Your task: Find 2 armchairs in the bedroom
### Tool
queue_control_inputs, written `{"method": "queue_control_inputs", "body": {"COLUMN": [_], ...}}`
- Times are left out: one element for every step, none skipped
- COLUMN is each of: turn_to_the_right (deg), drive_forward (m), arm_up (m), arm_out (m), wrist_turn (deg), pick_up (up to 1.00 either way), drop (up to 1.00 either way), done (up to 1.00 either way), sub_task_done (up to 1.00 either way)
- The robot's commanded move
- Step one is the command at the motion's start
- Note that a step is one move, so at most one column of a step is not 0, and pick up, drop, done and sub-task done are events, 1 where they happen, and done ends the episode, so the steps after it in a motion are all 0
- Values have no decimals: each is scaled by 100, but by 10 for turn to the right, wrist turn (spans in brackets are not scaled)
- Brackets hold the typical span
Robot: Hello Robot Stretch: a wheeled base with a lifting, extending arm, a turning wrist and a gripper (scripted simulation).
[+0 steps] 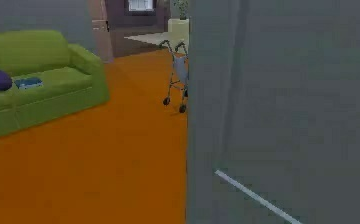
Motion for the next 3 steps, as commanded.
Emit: {"method": "queue_control_inputs", "body": {"turn_to_the_right": [-420, 0, 450], "drive_forward": [0, 40, 0], "arm_up": [0, 0, 0], "arm_out": [0, 0, 0], "wrist_turn": [0, 0, 0], "pick_up": [0, 0, 0], "drop": [0, 0, 0], "done": [0, 0, 0], "sub_task_done": [0, 0, 0]}}
